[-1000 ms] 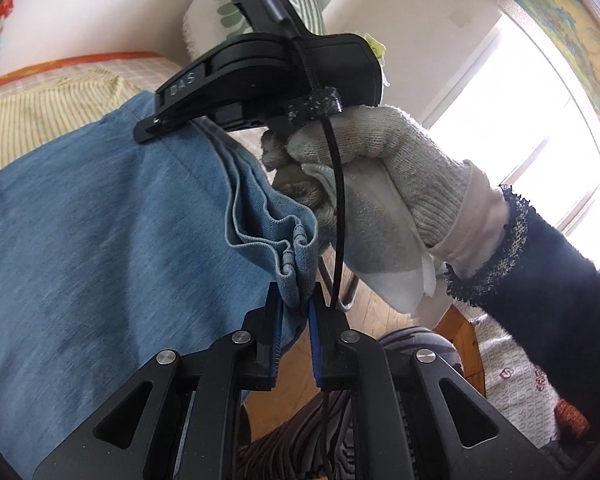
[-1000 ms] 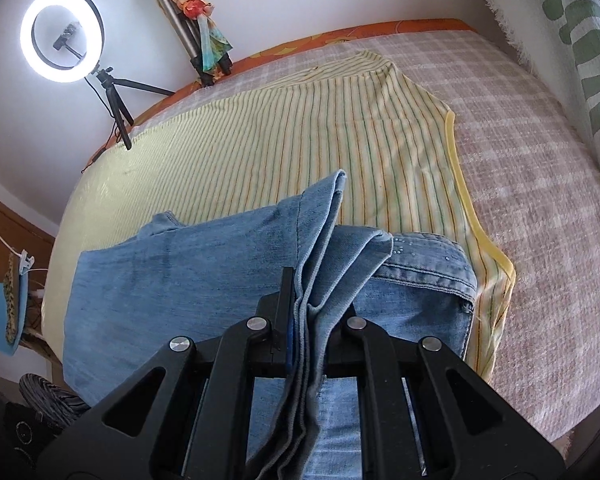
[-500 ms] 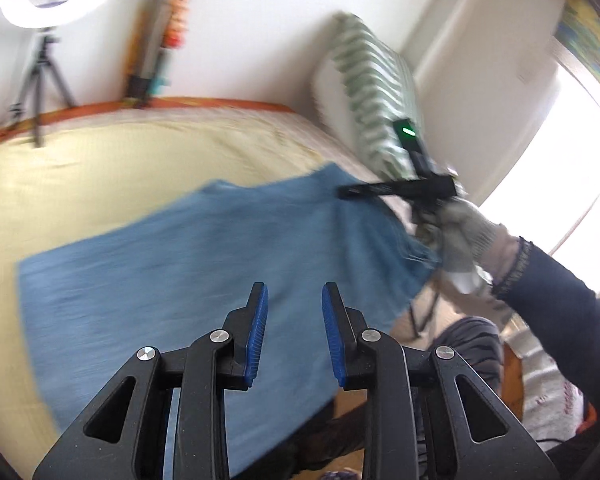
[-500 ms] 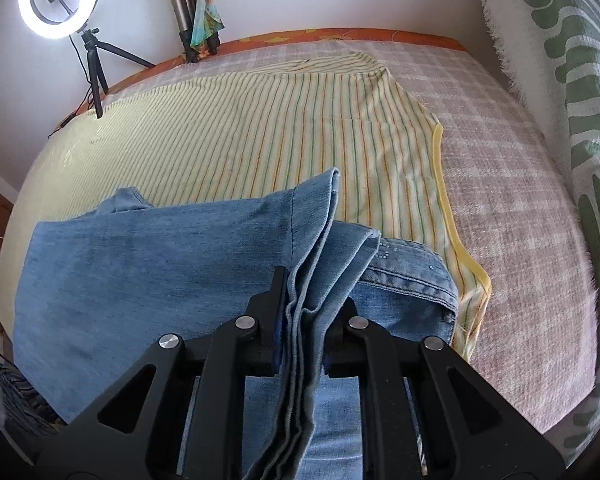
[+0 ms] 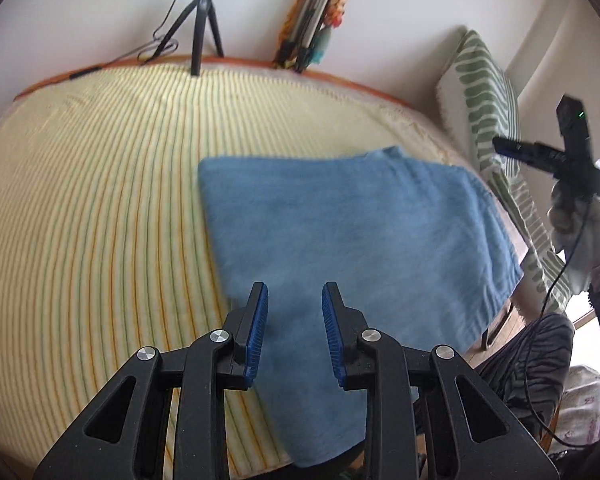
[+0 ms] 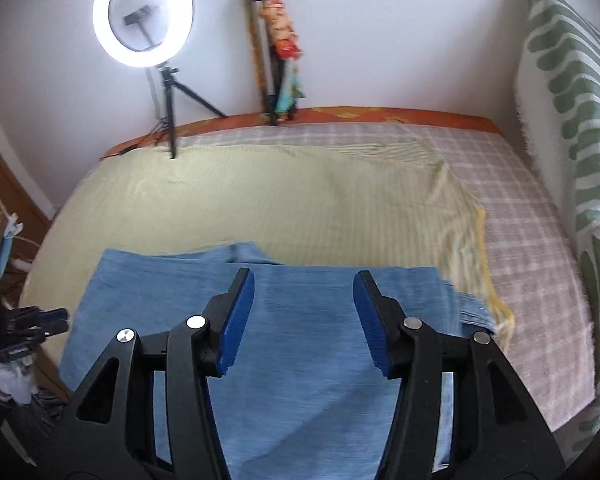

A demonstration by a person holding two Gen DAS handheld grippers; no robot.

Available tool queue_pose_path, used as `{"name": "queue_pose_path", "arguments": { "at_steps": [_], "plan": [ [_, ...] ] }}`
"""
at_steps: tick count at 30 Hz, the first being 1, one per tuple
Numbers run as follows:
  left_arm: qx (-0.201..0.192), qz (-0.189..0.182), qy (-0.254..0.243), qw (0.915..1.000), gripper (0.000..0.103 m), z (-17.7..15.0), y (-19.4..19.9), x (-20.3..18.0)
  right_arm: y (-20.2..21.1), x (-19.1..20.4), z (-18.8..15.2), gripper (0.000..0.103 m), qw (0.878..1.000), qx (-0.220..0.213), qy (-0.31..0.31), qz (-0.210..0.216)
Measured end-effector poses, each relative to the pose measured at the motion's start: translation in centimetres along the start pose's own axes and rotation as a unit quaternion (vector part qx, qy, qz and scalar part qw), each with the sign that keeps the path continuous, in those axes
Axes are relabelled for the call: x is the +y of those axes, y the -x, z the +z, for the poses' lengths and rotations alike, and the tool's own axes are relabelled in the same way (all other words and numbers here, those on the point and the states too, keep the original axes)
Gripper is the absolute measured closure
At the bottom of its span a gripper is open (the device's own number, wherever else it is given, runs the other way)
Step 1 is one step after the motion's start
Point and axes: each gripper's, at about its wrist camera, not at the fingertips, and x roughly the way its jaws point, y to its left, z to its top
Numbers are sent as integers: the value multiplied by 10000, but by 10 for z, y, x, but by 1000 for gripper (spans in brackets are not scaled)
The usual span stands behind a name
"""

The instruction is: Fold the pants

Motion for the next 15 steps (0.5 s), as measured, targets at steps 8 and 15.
{"name": "queue_pose_path", "arguments": {
  "at_steps": [8, 15],
  "plan": [
    [31, 265, -227, 9994, 77, -33, 1, 3, -50, 136, -7, 54, 9855, 432, 1015, 1287],
    [26, 172, -93, 9998, 77, -46, 13, 9, -123, 214, -25, 66, 9644, 1224, 1485, 1816]
  ]
}}
